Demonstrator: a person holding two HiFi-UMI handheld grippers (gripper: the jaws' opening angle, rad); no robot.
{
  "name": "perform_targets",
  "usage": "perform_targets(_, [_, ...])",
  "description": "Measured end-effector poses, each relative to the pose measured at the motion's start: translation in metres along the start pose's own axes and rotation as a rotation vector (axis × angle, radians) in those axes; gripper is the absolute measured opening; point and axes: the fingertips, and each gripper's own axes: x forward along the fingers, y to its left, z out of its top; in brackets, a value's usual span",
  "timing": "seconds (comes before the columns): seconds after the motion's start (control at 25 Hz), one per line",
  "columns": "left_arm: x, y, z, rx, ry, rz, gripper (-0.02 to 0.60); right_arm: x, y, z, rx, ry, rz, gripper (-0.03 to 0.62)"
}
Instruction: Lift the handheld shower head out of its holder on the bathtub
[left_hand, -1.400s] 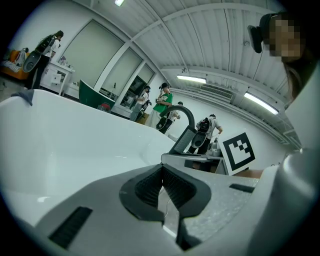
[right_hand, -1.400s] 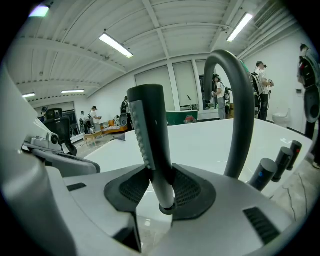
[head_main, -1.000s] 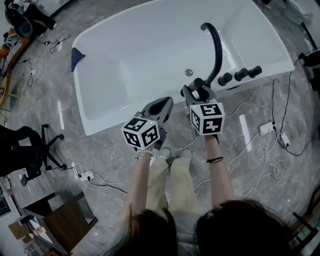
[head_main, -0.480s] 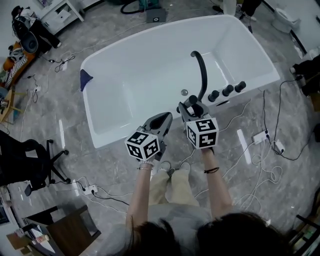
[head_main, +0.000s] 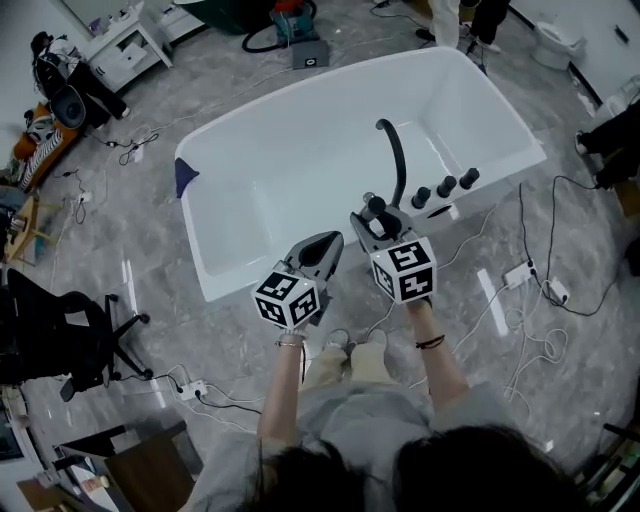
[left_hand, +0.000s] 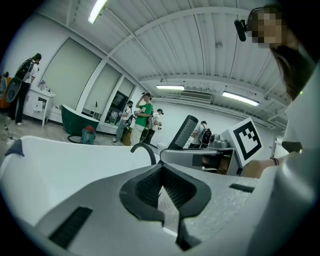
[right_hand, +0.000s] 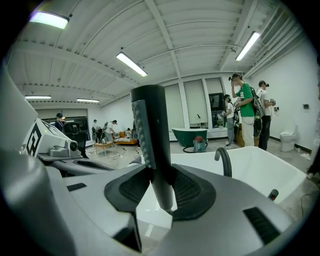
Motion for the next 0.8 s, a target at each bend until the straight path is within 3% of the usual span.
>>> perform_targets(0.36, [-0.027,-0.020,0.031,0.074,-0.019,-0.014,0.006,-0.027,0.029,0.033,-0.063,-0.032,0.035,0.135])
perform_targets(0.8, [-0.057,-0.040,0.063,0.146,-0.088,-0.031,0.006,-0.055,0.044,0.058,-0.047,-0.101,0.039,0.135])
